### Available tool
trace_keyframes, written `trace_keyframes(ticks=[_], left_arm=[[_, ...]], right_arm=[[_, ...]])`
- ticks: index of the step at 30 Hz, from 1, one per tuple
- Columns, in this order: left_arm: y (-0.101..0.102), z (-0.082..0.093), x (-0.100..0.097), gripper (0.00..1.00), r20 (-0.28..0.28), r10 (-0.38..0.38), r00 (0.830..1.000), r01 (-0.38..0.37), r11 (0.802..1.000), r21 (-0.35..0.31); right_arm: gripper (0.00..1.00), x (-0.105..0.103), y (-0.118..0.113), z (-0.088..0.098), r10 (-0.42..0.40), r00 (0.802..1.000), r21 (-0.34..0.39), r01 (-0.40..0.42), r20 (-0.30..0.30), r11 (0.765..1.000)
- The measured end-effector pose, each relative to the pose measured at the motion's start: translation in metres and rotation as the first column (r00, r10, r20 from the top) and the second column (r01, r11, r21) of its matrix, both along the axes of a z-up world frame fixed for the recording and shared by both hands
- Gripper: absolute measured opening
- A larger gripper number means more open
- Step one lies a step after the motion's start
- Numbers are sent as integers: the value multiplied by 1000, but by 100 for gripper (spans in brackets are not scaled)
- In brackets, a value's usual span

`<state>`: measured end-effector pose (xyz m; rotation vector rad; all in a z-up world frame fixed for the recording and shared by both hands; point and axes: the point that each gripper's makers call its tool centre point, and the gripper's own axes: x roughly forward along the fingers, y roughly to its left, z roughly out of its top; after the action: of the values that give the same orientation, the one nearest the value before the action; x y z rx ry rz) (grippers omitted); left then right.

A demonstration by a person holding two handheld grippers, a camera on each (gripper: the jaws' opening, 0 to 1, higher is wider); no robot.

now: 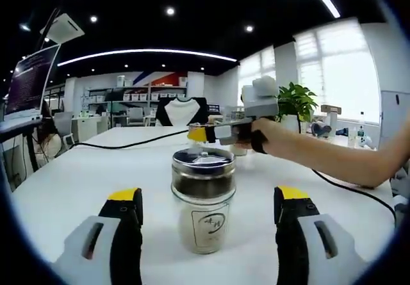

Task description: Rotate the seasoning bottle until the label or dispensing opening points toward the visible target arrow and the bottle remains upright within the marked orientation range

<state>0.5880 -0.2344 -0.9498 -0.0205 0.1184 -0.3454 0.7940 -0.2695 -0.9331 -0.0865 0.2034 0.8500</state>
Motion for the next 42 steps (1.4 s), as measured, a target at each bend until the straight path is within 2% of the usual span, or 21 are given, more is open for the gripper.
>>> trace_keyframes(ticks=[5, 9, 13, 20, 42], left_arm=[[0, 0, 2, 89, -3, -12, 1000, 12, 1000, 7], [5, 0, 3, 89, -3, -1, 1000, 1, 1000, -5], [8, 1, 4, 88, 1, -3, 1000, 3, 1000, -14], [-1, 1, 0, 88, 1, -14, 1000, 14, 1000, -15], [1, 1, -2, 90, 10, -18, 1000, 18, 1000, -13]], right_arm=[[45, 1, 1, 2, 1, 1000, 22, -1, 0, 1000], [38, 0, 7, 3, 28, 999, 30, -29, 45, 999], [34, 1, 9, 4, 22, 998, 30, -24, 57, 999], [32, -2, 9, 5, 17, 996, 27, -19, 85, 999], [30, -2, 4, 7, -32, 992, 39, 27, 126, 999]])
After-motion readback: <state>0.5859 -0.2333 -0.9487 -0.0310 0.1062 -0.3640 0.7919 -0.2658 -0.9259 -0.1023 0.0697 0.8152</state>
